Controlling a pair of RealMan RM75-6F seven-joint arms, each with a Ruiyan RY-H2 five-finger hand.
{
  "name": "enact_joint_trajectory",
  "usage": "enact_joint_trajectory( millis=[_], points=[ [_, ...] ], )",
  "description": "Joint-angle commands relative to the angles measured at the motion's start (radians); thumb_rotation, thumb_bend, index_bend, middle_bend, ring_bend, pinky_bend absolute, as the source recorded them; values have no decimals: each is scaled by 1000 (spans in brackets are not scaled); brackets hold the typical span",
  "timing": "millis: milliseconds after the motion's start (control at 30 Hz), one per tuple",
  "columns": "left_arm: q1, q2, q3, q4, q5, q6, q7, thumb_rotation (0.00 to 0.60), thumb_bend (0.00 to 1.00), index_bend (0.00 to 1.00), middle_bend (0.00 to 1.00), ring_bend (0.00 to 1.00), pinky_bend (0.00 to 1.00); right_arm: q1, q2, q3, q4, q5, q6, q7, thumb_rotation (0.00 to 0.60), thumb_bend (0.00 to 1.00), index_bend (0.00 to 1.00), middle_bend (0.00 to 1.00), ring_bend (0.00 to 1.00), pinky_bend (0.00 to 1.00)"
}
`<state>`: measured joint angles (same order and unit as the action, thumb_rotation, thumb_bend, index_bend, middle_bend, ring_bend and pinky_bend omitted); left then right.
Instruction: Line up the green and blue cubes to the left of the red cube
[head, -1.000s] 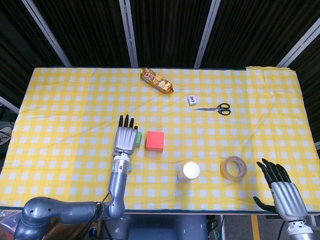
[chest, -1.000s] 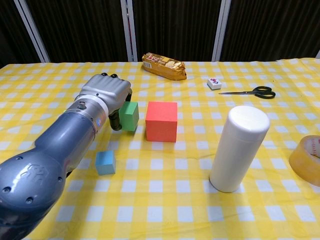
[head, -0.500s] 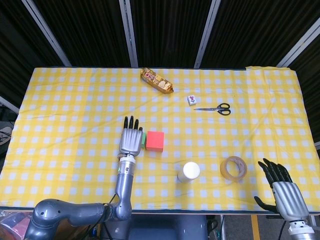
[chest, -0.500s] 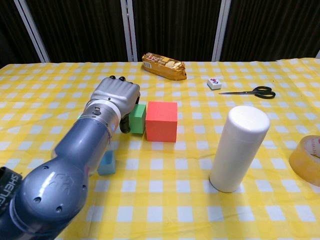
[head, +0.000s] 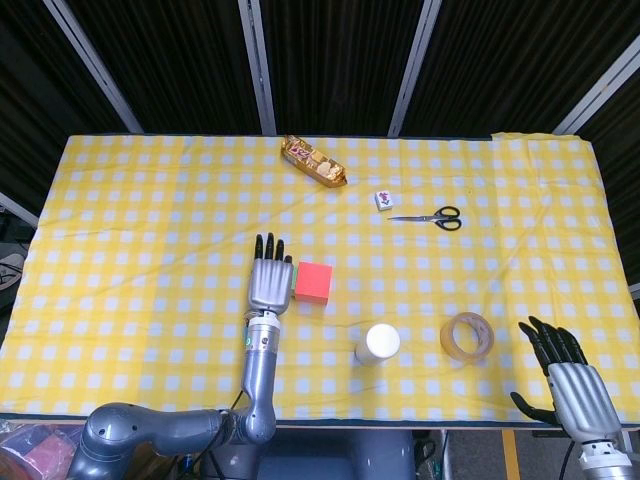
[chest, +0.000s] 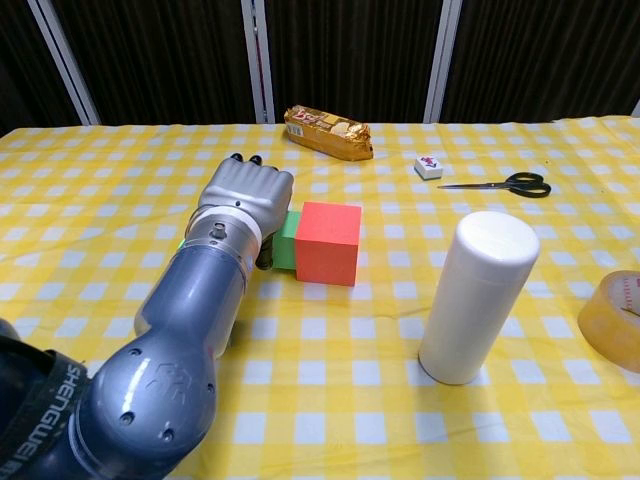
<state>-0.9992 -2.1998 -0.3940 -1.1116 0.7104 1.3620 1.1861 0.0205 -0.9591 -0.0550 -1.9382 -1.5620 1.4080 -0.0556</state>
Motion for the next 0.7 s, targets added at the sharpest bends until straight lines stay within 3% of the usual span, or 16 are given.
enact_joint_trajectory(
  millis=[33, 700],
  points=[
    [-3, -9, -5, 12, 2, -2, 4, 600, 336, 491, 111, 0, 0, 0, 0, 1, 2, 2, 0, 3, 600, 282, 50, 0, 0, 0],
    [-10, -41, -21, 71, 39, -28, 7, 600, 335, 455, 101, 0, 0, 2, 6, 2, 6, 6, -2, 18, 600, 282, 50, 0, 0, 0]
  ],
)
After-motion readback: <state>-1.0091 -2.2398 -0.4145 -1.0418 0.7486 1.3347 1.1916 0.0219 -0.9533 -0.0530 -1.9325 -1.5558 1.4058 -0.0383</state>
